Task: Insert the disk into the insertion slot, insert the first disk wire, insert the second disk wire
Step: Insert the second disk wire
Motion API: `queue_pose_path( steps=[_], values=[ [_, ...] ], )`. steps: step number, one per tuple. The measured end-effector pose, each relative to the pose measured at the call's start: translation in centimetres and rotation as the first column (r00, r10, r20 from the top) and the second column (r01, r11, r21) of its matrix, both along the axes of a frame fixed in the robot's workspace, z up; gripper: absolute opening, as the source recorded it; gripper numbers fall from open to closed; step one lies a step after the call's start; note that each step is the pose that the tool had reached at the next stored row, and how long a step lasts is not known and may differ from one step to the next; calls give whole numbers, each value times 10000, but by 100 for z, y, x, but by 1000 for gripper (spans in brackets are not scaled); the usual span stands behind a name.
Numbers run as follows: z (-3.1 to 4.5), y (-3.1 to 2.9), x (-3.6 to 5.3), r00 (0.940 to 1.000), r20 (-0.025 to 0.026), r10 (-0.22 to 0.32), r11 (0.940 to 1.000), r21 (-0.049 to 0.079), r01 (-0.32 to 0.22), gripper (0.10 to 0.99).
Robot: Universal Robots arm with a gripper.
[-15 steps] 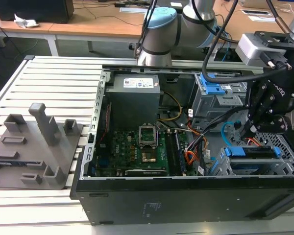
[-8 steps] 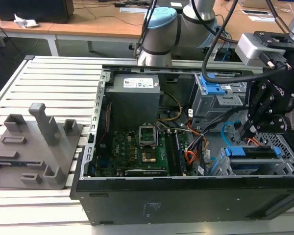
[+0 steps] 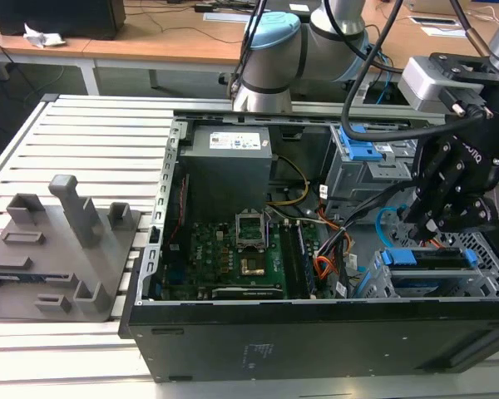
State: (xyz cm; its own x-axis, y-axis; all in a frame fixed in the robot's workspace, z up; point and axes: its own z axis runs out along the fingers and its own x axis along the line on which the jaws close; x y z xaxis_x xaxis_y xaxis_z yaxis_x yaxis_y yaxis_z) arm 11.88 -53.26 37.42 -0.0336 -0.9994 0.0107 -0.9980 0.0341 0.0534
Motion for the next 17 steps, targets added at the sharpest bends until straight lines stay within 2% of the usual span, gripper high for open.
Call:
queue_pose_path(
  steps=[1,3,7,12,17],
  values=[
    [18,-1,0,10000,0,0,10000,-9,0,302],
    [130,3,0,10000,0,0,10000,-7,0,302],
    [131,22,0,10000,0,0,10000,-10,0,302],
    [130,203,0,10000,0,1,10000,-21,-1,302],
    [130,266,0,10000,0,0,10000,-21,0,302]
  ],
)
